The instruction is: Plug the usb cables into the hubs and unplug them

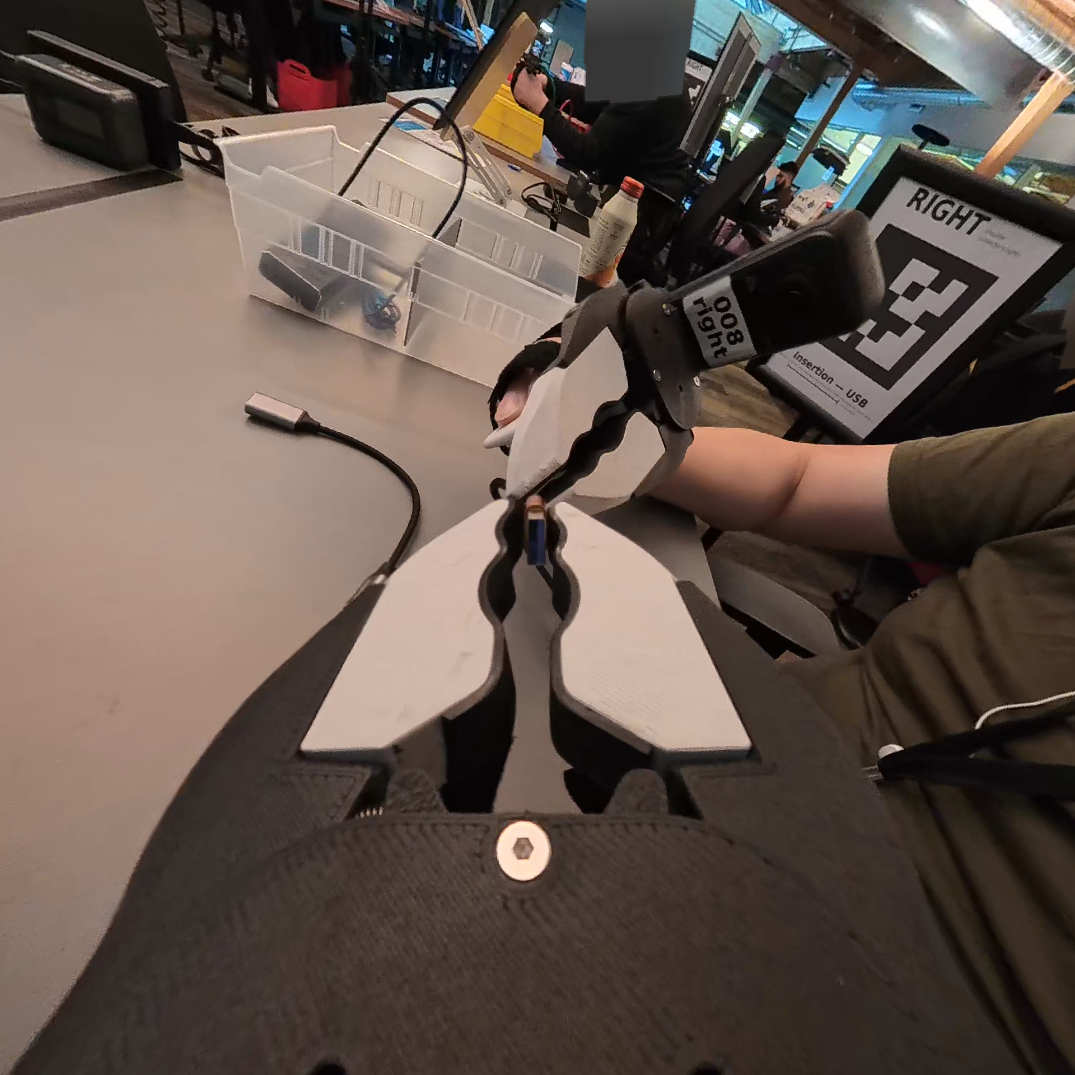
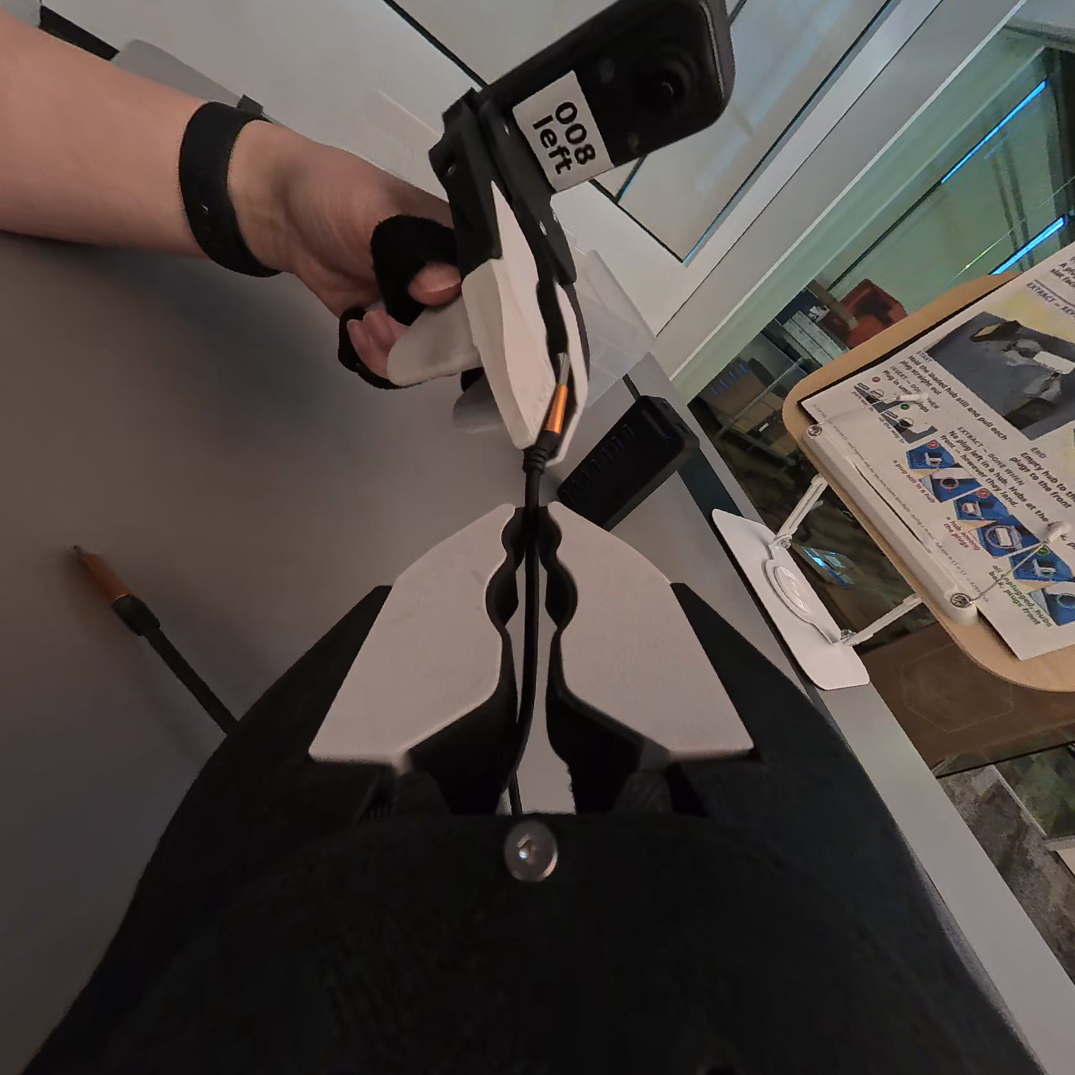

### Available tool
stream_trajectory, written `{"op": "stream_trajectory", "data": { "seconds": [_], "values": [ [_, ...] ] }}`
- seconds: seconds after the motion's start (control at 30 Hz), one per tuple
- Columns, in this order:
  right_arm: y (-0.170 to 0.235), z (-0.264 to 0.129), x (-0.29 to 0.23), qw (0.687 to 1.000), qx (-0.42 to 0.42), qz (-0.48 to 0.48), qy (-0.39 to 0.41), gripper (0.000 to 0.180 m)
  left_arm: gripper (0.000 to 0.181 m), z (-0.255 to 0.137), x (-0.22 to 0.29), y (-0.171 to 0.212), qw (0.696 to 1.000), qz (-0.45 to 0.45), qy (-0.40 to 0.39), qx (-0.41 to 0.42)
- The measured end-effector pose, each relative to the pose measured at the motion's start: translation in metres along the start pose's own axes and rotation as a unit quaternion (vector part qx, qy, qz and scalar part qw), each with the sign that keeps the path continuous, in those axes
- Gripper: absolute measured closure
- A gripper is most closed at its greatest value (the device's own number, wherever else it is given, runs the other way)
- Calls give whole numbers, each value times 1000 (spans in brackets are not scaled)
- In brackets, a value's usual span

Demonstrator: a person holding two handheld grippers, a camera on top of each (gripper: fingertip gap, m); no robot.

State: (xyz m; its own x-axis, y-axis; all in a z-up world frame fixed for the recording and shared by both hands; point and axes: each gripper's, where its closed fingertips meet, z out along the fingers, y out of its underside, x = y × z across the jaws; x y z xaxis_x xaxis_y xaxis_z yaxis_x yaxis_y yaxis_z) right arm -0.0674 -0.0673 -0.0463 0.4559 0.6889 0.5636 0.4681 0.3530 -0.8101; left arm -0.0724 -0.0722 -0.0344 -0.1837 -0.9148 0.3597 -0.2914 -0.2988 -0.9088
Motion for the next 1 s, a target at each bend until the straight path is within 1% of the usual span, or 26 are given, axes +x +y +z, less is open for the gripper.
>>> {"op": "stream_trajectory", "data": {
  "seconds": [0.17,0.27,0.33,0.4,0.47,0.53,0.57,0.63,0.67,0.7,0.8,0.83,0.87,0.93,1.0],
  "values": [
    [0,1,0,1000,-1,1,-1,175,175,-1,0,1,1000,20,-10,-11],
    [-13,-3,-1,999,39,-4,2,174,175,-6,9,-6,1000,-4,18,0],
    [-32,-12,2,996,74,-38,14,153,175,-14,12,-13,999,-19,32,17],
    [-58,-27,14,991,118,-57,27,149,175,-24,17,-20,997,-31,63,35],
    [-81,-44,39,981,173,-55,62,144,175,-33,26,-26,991,-50,111,54],
    [-82,-49,67,974,185,-79,106,141,175,-41,35,-33,983,-64,154,79],
    [-74,-43,76,973,172,-94,120,139,175,-44,38,-37,978,-71,174,91],
    [-48,-18,79,980,124,-112,108,135,175,-49,41,-45,968,-88,201,121],
    [-38,-3,73,982,116,-113,95,132,175,-51,40,-48,964,-99,207,133],
    [-34,11,61,984,120,-111,76,132,175,-53,36,-50,962,-111,205,144],
    [-49,31,36,979,170,-97,59,134,175,-54,16,-48,960,-151,175,155],
    [-54,34,29,980,173,-92,45,135,175,-55,11,-48,958,-167,171,159],
    [-57,36,25,981,167,-93,38,138,175,-54,6,-47,956,-182,164,162],
    [-62,35,28,980,161,-96,68,147,175,-52,-2,-44,956,-199,144,161],
    [-61,35,27,982,150,-93,72,155,175,-48,-6,-39,954,-219,138,151]
  ]
}}
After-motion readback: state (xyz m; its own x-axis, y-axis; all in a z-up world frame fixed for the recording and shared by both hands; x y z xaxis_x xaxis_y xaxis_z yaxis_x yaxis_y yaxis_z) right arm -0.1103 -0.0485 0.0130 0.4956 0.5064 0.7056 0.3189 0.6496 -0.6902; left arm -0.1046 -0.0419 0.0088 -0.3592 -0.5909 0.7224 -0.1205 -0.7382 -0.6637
